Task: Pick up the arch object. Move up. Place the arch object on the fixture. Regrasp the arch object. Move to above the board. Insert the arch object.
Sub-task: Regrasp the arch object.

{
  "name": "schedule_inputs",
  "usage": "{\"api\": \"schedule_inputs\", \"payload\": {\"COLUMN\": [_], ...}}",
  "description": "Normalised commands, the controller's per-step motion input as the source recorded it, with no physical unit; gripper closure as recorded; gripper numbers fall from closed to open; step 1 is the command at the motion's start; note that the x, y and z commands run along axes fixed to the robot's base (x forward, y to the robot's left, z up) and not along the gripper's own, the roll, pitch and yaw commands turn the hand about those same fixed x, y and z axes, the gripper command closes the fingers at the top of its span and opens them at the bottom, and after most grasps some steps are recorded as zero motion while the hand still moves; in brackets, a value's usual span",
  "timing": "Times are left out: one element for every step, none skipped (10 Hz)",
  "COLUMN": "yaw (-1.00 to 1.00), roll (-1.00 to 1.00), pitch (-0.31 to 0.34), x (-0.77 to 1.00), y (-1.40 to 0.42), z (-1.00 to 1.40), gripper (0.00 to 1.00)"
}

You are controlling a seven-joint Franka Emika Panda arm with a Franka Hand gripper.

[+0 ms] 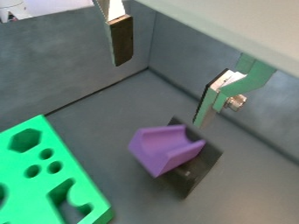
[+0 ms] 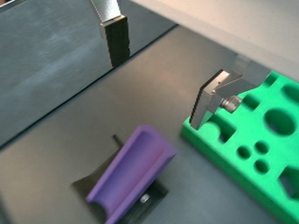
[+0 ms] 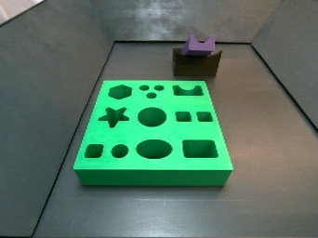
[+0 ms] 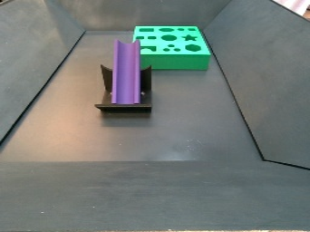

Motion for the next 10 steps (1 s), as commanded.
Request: {"api": "schedule_inputs", "payload": {"yaw": [0.05,0.05,0.06,0.06,0.07,0.08,0.1,0.12,0.14,0.2], "roll": [1.0,1.0,1.0,1.0,1.0,1.0,1.0,1.0,1.0,0.94], "pitch": [0.05,0.059,0.075,0.089,0.113,0.127,0.156,0.178,0.193,0.22], "x": [0.03,0.04,0.05,0.07,0.09,0.1,0.11,0.11,0.11,0.11], "y": [-0.02,-0.02,-0.03,-0.03,-0.03,-0.04,-0.04,-0.05,-0.05,-0.05], "z": [0.0,0.0,0.0,0.0,-0.01,0.0,-0.01,0.0,0.0,-0.01], "gripper": [0.0,0.0,0.0,0.0,0.0,0.0,0.0,0.0,0.0,0.0]}}
